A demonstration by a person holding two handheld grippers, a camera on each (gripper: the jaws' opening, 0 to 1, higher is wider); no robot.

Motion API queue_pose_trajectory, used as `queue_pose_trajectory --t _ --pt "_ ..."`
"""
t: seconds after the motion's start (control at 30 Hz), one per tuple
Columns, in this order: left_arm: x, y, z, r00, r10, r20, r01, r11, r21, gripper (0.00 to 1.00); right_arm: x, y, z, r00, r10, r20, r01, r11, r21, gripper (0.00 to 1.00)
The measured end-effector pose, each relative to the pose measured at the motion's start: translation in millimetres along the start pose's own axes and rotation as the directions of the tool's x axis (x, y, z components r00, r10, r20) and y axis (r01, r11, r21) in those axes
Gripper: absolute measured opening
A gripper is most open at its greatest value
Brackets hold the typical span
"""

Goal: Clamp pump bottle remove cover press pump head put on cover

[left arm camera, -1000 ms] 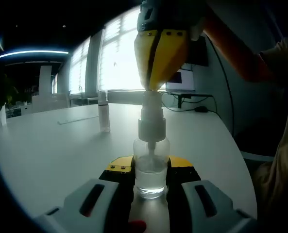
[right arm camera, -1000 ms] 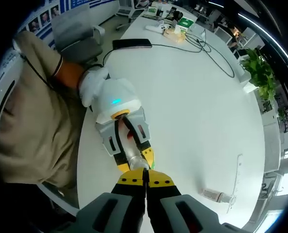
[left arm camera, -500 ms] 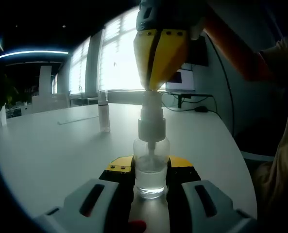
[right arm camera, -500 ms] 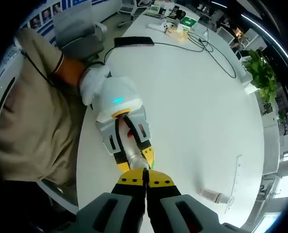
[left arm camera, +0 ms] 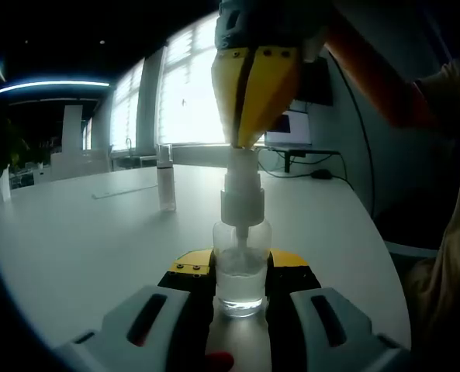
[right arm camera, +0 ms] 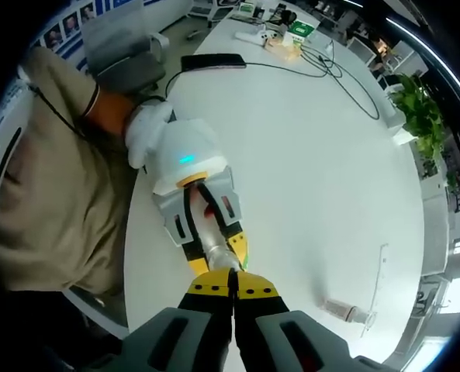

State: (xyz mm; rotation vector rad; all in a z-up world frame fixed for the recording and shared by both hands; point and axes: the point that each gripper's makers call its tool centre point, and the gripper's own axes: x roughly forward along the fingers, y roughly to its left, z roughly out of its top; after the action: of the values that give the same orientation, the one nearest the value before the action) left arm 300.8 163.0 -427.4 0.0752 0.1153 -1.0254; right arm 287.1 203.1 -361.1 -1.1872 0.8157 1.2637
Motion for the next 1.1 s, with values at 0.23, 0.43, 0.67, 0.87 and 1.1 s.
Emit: queue_pose_trajectory --t 0.23,0.43,0.67,0.87,1.1 --pt "0.1 -0.2 0.1 1.000 0.000 -0.001 0.000 1.000 -0.001 0.16 1.9 3.2 -1.7 1.000 0.010 -0.024 -0.010 1.000 0.000 0.00" --pt "0.3 -0.6 0.2 1.000 -0.001 -0.001 0.001 1.000 0.002 0.16 3.5 3.6 -3.4 0.999 0.021 -0.045 -0.020 1.000 0.015 0.00" --pt "0.3 -1.2 0.1 1.000 -0.001 -0.001 0.001 1.000 -0.001 0.16 4.2 4.3 -3.0 0.996 0.007 -0.093 -0.008 1.000 -0.004 0.00" --pt "0.4 -1.6 0.0 1.000 0.000 -0.001 0.000 1.000 -0.002 0.16 3.8 4.7 -4.2 0.995 0.001 -0.102 -0.002 1.000 -0.007 0.00" --pt "0.4 -1.4 -0.1 1.000 -0.001 -0.001 0.001 1.000 -0.002 0.16 3.4 5.1 -4.3 0.996 -0.004 -0.085 0.004 1.000 0.004 0.00"
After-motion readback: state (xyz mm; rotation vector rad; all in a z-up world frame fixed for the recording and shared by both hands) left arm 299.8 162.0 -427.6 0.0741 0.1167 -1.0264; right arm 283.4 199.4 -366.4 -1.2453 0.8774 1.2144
